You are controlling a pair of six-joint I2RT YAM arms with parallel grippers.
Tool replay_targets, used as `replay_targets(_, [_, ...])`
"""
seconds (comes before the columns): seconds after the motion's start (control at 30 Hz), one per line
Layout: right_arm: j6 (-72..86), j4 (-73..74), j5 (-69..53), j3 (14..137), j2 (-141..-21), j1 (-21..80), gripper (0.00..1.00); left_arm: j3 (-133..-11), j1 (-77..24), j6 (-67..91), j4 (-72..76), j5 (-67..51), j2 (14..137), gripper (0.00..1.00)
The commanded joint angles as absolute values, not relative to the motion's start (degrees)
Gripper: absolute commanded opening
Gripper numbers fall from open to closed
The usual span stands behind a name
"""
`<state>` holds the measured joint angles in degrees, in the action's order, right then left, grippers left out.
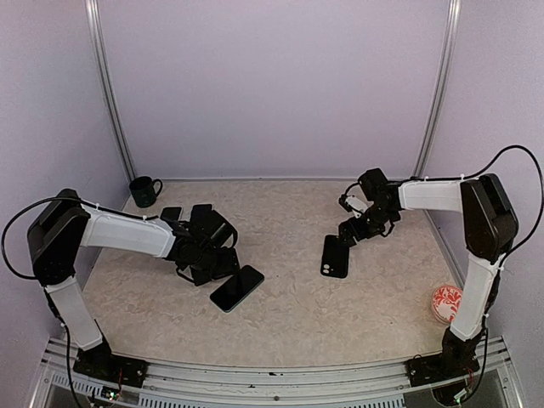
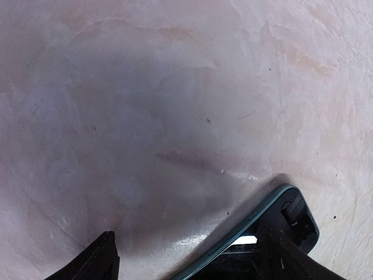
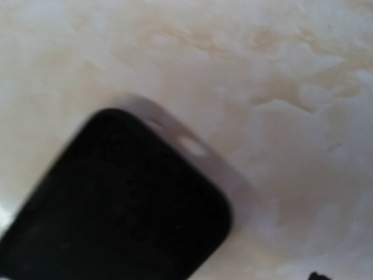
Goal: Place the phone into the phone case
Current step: Move the phone to the center of the board.
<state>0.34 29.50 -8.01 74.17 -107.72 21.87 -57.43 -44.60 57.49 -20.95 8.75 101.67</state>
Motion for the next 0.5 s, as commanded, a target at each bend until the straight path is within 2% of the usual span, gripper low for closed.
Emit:
replay_targets(0.0, [-3.97, 31.13, -7.02, 77.57, -111.03, 21.09, 0.88, -53.46, -47.32, 57.75, -26.77, 4.86, 105.91, 0.83])
replay_targets(0.2, [-7.47, 32.62, -7.20, 82.58, -115.55, 21.09, 0.86, -53.68, -49.22, 59.01, -25.89, 3.47, 107.28, 0.83])
replay_targets(0.33, [-9.30, 33.40, -6.96, 85.31, -119.04, 21.09, 0.74, -54.04, -50.06, 59.81, -25.15, 2.28, 108.07, 0.83])
replay_targets(0.47, [-9.87, 34.31, -6.23, 86.59, -121.52, 21.09, 0.67, -54.67, -50.55, 60.42, -24.52, 1.23, 108.58, 0.83])
